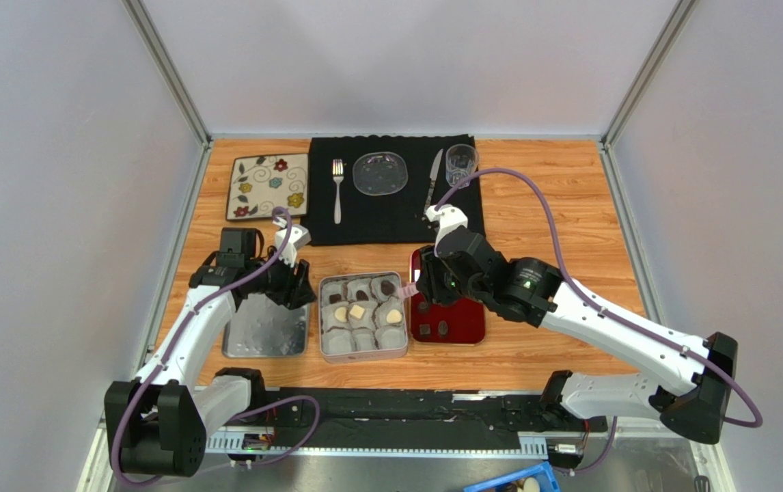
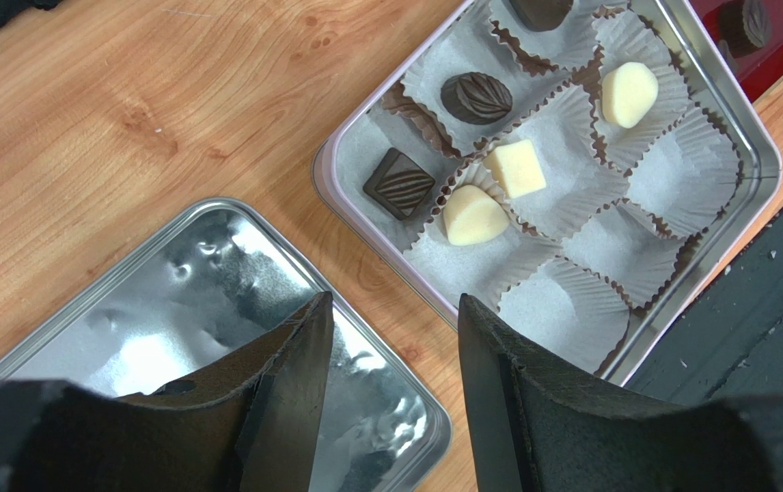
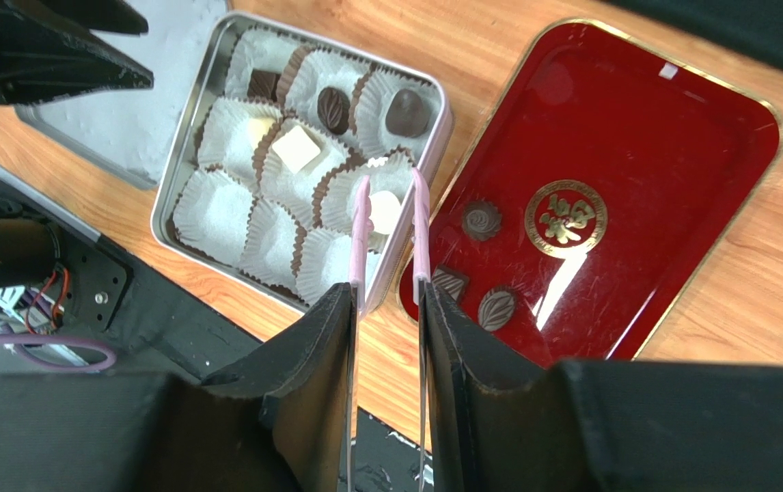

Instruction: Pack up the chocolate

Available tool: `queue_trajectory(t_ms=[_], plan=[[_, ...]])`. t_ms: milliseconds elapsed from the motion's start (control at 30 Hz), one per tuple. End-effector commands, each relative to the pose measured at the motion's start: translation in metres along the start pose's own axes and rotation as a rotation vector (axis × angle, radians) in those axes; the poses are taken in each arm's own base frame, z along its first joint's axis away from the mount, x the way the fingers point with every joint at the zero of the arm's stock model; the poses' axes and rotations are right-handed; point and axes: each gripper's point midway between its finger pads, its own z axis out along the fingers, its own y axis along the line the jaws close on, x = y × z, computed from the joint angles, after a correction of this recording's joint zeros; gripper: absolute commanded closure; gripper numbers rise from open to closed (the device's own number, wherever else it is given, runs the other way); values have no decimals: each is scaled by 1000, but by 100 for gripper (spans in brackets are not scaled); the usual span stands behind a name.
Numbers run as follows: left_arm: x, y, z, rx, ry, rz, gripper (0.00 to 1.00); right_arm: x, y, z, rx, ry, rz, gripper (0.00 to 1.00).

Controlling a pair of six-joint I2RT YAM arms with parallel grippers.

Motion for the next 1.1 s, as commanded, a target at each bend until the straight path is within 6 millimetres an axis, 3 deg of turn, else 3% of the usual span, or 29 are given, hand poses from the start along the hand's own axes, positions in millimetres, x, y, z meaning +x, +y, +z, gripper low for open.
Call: queue_trajectory(t_ms=[0,233,1067], plan=[[-14,-2,-6,5,-42,41,43,-9,-17,-11,46,-58,8,67],[-16,-3,-7,10,-47,41,43,12,-35,1,89,-11,12,67],[-19,-2,-9,5,-46,53,43,33,-45,52,116,79,1,62]])
